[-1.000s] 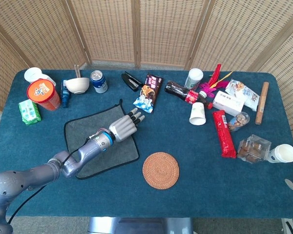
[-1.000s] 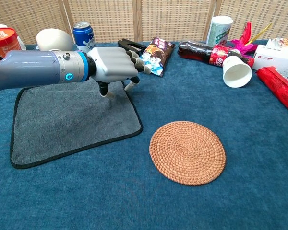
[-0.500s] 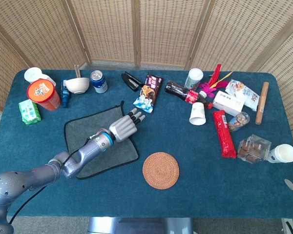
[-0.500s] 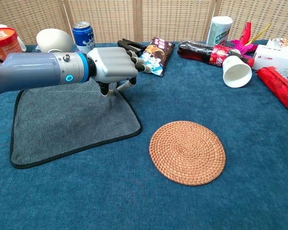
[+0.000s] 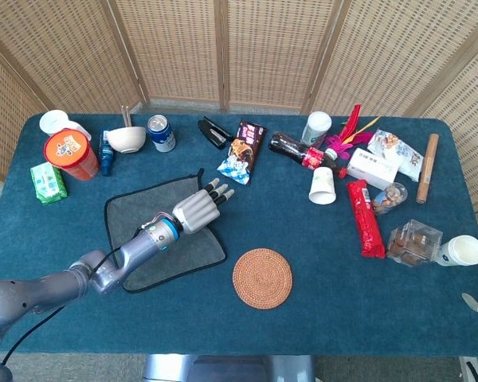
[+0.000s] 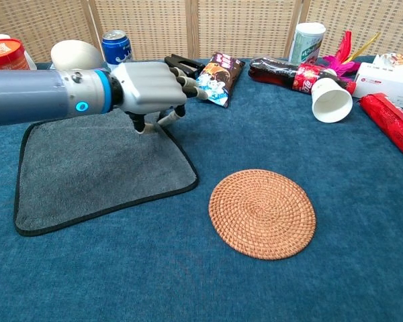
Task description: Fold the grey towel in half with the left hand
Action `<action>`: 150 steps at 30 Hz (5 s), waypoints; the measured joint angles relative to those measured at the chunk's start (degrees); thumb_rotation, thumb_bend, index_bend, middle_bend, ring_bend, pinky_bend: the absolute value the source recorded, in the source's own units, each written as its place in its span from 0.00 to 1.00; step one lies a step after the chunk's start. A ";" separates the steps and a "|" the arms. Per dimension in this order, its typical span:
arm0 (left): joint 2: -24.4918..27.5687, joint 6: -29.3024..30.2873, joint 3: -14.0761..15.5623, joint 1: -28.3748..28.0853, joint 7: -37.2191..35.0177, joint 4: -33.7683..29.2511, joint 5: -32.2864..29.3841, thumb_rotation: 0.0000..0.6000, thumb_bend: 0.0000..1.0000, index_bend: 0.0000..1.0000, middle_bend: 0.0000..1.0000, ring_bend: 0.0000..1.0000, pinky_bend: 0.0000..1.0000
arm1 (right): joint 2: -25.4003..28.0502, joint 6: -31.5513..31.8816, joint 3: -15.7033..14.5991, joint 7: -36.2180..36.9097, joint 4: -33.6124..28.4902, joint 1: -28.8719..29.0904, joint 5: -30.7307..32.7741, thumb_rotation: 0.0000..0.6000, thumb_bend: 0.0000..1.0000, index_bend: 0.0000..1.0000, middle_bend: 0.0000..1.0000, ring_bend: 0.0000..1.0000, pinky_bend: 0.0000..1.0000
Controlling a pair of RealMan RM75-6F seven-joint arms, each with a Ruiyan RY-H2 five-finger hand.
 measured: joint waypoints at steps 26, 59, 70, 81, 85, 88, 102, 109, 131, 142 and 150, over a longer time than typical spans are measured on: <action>12.03 10.52 9.13 13.99 0.98 -13.96 2.37 1.00 0.47 0.60 0.00 0.00 0.14 | 0.54 0.38 -1.10 0.70 -0.77 -0.19 -2.69 1.00 0.00 0.00 0.00 0.00 0.00; 14.98 13.03 9.63 20.03 -4.82 -10.68 5.93 1.00 0.47 0.60 0.00 0.00 0.14 | 0.28 0.23 -1.43 -0.17 -0.91 0.08 -2.68 1.00 0.00 0.00 0.00 0.00 0.00; 15.25 12.79 9.80 21.17 -5.29 -8.87 6.62 1.00 0.47 0.59 0.00 0.00 0.14 | -0.01 0.07 -1.52 -1.08 -1.01 0.25 -2.47 1.00 0.00 0.00 0.00 0.00 0.00; 15.25 11.98 9.55 21.66 -5.88 -8.00 7.10 1.00 0.48 0.49 0.00 0.00 0.13 | -0.23 -0.10 -1.55 -1.70 -1.04 0.41 -2.23 1.00 0.00 0.00 0.00 0.00 0.00; 15.48 11.79 9.63 21.59 -6.32 -8.26 7.69 1.00 0.48 0.43 0.00 0.00 0.13 | -0.27 -0.03 -1.56 -1.83 -1.08 0.41 -2.25 1.00 0.00 0.00 0.00 0.00 0.00; 15.91 11.79 9.68 21.52 -6.90 -8.52 8.29 1.00 0.48 0.39 0.00 0.00 0.12 | -0.28 0.09 -1.56 -1.84 -1.11 0.37 -2.26 1.00 0.00 0.00 0.00 0.00 0.00; 19.10 12.56 10.34 22.27 -8.02 -10.08 10.13 1.00 0.38 0.06 0.00 0.00 0.09 | -0.18 0.42 -1.89 -2.46 -1.64 0.25 -2.97 1.00 0.00 0.00 0.00 0.00 0.00; 19.05 12.46 9.77 22.75 -5.57 -10.36 9.35 1.00 0.29 0.00 0.00 0.00 0.09 | -0.12 0.61 -2.03 -2.60 -1.84 0.16 -3.21 1.00 0.00 0.00 0.00 0.00 0.00; 22.58 15.83 12.39 25.00 -8.71 -10.84 14.00 1.00 0.29 0.10 0.00 0.00 0.10 | -0.19 0.54 -2.40 -3.29 -2.23 0.25 -3.85 1.00 0.00 0.00 0.00 0.00 0.00; 23.93 17.70 13.86 27.03 -11.40 -8.72 15.53 1.00 0.29 0.23 0.00 0.00 0.11 | -0.49 0.46 -2.66 -4.25 -2.47 0.37 -4.08 1.00 0.00 0.00 0.00 0.00 0.00; 24.52 19.90 13.08 28.09 -13.54 -7.75 15.83 1.00 0.29 0.21 0.00 0.00 0.11 | -0.65 0.29 -2.80 -4.85 -2.65 0.49 -4.02 1.00 0.00 0.00 0.00 0.00 0.00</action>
